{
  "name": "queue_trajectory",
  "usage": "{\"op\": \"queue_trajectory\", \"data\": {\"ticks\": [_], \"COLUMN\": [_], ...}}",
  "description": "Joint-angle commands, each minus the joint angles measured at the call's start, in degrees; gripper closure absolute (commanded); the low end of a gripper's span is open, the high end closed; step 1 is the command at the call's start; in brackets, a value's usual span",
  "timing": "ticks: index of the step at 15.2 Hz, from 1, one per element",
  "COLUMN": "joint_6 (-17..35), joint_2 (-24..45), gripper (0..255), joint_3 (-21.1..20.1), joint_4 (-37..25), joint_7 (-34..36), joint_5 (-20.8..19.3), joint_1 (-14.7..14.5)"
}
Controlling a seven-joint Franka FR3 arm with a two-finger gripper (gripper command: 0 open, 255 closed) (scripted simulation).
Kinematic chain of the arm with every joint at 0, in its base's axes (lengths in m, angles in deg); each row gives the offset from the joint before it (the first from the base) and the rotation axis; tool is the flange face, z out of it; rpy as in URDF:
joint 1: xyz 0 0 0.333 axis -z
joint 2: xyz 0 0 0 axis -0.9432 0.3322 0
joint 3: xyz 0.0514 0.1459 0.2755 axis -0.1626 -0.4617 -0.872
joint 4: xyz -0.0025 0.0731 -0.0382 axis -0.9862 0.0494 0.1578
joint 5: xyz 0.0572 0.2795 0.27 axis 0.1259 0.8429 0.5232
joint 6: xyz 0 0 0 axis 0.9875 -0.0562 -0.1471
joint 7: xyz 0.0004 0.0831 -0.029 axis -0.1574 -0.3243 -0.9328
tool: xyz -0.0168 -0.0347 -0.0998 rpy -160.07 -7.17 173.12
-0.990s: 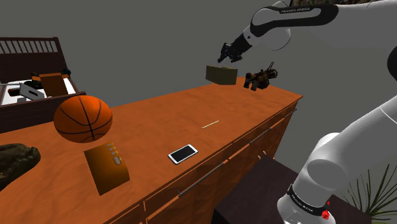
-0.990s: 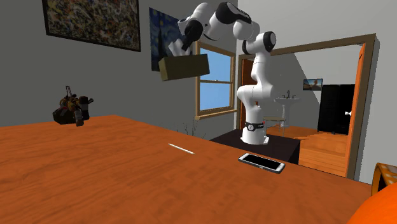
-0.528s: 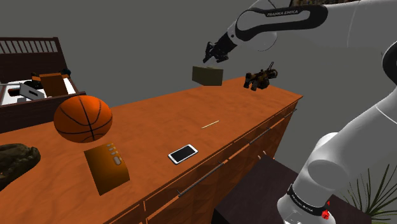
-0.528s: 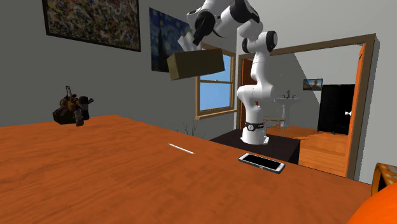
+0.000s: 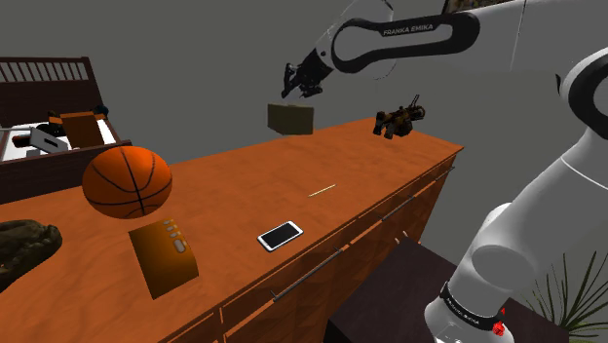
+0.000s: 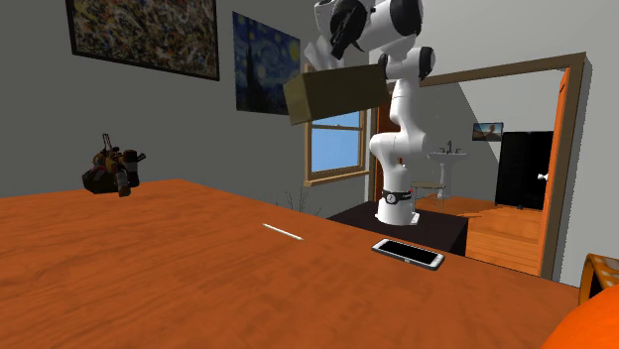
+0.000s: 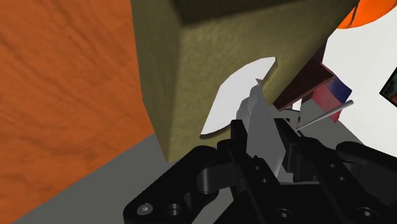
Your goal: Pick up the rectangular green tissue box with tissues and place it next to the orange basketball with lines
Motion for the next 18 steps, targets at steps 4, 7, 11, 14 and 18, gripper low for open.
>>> {"op": "queue_trajectory", "data": {"ticks": [4, 7, 11, 14, 18], "joint_6": [0.52, 0.18, -1.34, -3.36, -5.85], "joint_2": [5.06, 8.71, 14.41, 19.32, 25.57], "gripper": [255, 255, 255, 255, 255], "joint_3": [-5.67, -8.67, -11.82, -13.22, -13.88], "joint_4": [-5.37, -9.41, -16.04, -22.07, -29.46], "joint_7": [10.17, 16.54, 25.06, 30.99, 36.98], "joint_5": [-6.73, -11.72, -19.2, -24.92, -31.12], "joint_1": [-0.19, -0.68, -2.31, -4.65, -8.37]}}
